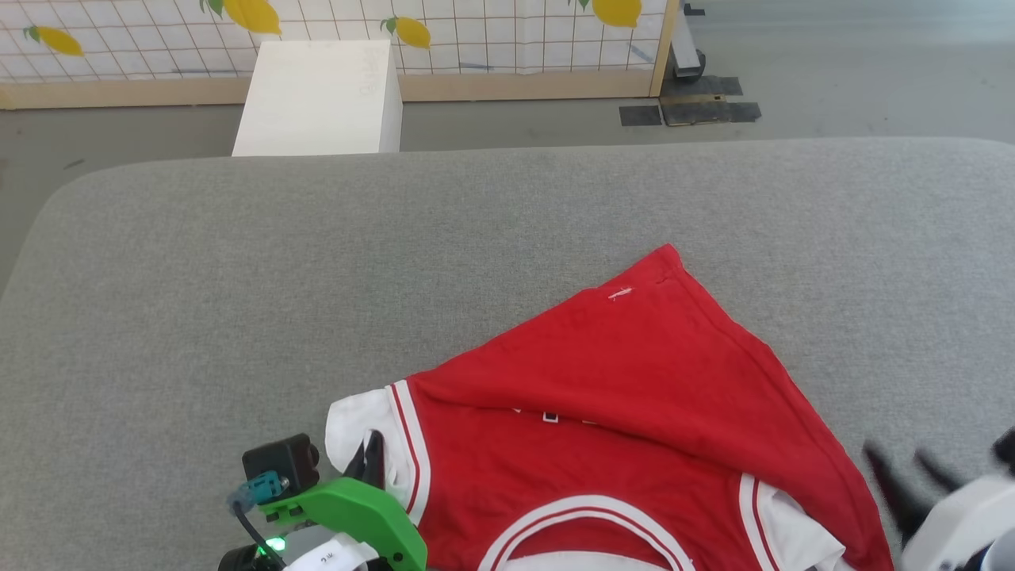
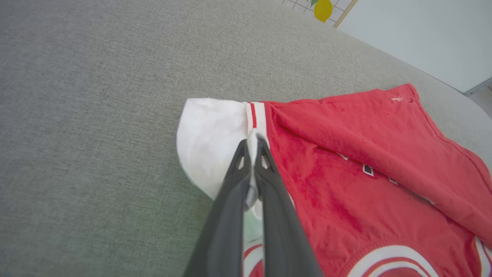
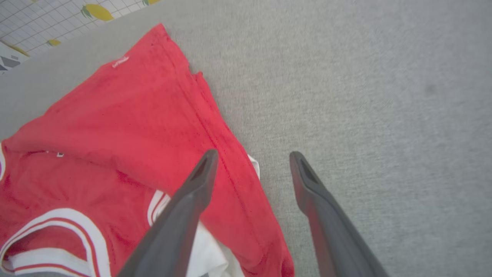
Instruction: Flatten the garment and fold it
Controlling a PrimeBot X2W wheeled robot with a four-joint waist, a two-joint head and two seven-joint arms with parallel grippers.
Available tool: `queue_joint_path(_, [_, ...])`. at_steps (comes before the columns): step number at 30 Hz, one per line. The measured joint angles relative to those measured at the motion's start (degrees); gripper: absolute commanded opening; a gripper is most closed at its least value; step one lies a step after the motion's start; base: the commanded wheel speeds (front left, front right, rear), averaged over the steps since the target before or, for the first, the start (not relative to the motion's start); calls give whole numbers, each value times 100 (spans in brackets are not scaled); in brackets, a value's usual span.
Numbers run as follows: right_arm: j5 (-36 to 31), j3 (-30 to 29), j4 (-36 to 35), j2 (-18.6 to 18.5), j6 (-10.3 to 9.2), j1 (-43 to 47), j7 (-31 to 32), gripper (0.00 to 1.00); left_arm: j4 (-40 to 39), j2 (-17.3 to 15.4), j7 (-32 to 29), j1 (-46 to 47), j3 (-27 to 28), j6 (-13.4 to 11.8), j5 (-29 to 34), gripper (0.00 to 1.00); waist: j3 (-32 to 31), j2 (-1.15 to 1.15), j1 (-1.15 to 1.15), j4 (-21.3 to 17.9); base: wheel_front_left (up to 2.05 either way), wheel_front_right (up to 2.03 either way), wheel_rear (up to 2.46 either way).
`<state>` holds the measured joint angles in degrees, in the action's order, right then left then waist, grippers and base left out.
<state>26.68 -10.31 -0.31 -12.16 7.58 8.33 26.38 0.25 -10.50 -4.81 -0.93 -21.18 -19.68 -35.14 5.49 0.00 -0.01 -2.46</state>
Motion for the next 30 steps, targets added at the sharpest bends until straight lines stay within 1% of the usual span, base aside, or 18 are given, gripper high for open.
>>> queue_joint_path(2, [163,-53,-255,-64,0,-283,-590,100,-2,-5,31,-3,10,-4,-1,0,-29,0,0,0,0,0,0])
queue_joint_path(4, [186,1,-377,-164,-1,-525,-976,100,-4,-23,30,-4,12,-5,-2,0,-36,0,0,11,0,0,0])
queue_joint_path(7, [260,133,-361,-212,-1,-885,-1333,100,-23,-42,27,-4,15,-8,-2,0,-35,0,0,45,0,0,0])
queue_joint_path(10, [261,425,-170,-308,-1,-1364,-1406,100,-79,-55,8,-4,11,-38,-2,0,-8,0,0,95,0,0,0])
queue_joint_path(15, [253,1058,560,-493,-1,-2507,-1314,100,-214,-62,-49,29,-53,-80,13,0,144,0,0,221,0,0,0])
queue_joint_path(18, [146,1408,1098,-642,-1,-3219,-1096,100,-282,-36,-73,107,-137,-107,43,0,282,0,0,340,0,0,0])
queue_joint_path(21, [-99,1788,1677,-789,-1,-3910,-666,100,-320,-2,-73,204,-216,-108,93,0,458,0,1,469,0,0,0])
queue_joint_path(23, [-277,2036,2054,-910,0,-4273,-253,100,-363,49,-63,279,-256,-112,115,0,562,0,0,576,0,0,0])
queue_joint_path(26, [-577,2485,2632,-1082,0,-4736,587,100,-423,129,-15,372,-325,-114,151,0,757,0,1,758,0,0,0])
queue_joint_path(28, [-605,2679,2891,-1123,0,-4920,1049,100,-443,158,-7,399,-347,-135,168,0,875,0,1,861,0,0,0])
queue_joint_path(30, [-668,2892,3032,-1167,0,-5080,1254,100,-442,178,21,402,-370,-156,183,0,999,0,1,958,0,0,0])
